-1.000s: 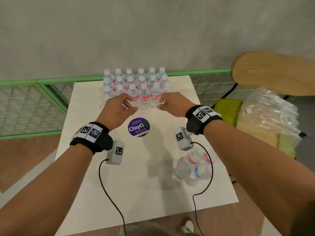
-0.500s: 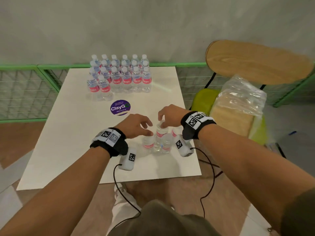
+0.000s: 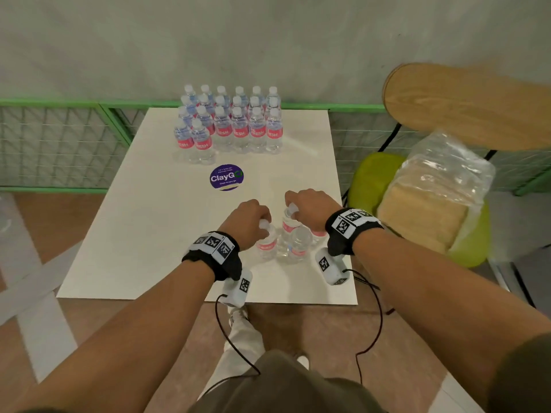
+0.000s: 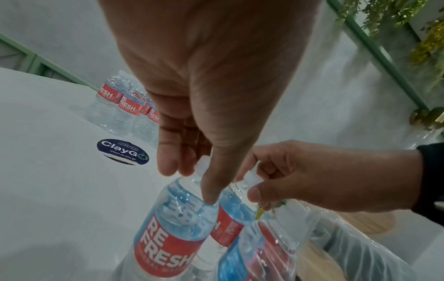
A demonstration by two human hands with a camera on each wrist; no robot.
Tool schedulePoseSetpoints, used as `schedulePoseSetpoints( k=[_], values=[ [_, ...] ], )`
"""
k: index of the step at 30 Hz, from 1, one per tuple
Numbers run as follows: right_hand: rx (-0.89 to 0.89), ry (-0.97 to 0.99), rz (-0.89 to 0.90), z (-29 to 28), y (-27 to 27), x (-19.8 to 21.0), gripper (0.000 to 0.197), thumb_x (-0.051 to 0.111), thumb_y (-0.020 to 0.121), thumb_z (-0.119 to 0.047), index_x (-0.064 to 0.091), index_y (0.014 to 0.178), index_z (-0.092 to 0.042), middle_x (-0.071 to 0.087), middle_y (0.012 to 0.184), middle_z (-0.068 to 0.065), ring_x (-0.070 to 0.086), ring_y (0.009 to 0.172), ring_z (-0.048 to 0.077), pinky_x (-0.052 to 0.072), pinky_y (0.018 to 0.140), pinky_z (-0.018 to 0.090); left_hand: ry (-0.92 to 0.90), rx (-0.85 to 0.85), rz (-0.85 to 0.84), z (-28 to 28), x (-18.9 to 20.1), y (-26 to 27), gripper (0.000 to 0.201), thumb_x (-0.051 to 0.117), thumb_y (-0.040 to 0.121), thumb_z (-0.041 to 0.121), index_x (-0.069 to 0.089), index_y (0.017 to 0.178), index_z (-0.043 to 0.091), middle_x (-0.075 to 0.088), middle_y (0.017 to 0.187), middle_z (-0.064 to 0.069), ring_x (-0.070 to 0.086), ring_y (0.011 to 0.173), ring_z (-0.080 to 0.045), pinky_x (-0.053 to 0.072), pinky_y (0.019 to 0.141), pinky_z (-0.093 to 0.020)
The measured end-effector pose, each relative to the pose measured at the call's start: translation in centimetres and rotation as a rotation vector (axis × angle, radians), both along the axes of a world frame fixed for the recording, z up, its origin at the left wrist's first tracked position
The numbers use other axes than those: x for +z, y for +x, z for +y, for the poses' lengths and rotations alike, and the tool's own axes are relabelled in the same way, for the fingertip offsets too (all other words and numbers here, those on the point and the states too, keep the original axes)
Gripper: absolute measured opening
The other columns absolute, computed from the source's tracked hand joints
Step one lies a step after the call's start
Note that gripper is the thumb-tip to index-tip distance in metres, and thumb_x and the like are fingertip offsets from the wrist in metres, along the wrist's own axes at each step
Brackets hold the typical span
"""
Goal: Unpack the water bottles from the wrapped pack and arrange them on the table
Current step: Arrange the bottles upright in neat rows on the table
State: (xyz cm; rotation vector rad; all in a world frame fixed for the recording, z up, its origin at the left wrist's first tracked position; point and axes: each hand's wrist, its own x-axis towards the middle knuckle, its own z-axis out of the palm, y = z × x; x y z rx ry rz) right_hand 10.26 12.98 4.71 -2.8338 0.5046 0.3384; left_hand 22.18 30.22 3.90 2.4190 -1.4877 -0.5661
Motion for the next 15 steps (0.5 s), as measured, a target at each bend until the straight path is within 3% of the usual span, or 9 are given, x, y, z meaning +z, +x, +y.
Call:
schedulePoseSetpoints(
  k=[8, 15],
  values=[
    [0.026, 0.030, -0.045, -2.8, 4.8, 1.5, 0.016, 0.050, 0.092, -0.031, 0.049, 0.107, -0.025, 0.059, 0.095, 0.004, 0.057, 0.084, 0.028, 0.050, 0.076, 0.043, -0.126, 0.055, 0.057, -1.5, 2.2, 6.7, 0.023, 0.077, 0.077, 0.024, 0.071, 0.098, 0.017, 0.063, 0.089, -0.001, 0.056, 0.077, -0.018, 0.048, 0.071, -0.032],
    [-0.024, 0.016, -0.108, -6.8, 16.3, 1.8, 0.018, 0.048, 0.094, -0.033, 0.048, 0.110, -0.026, 0.059, 0.101, 0.005, 0.057, 0.089, 0.029, 0.049, 0.073, 0.040, -0.110, 0.128, -0.052, -7.5, 3.2, 18.0, 0.024, 0.076, 0.077, 0.025, 0.071, 0.099, 0.016, 0.058, 0.091, -0.004, 0.059, 0.086, -0.026, 0.047, 0.073, -0.033]
  ],
)
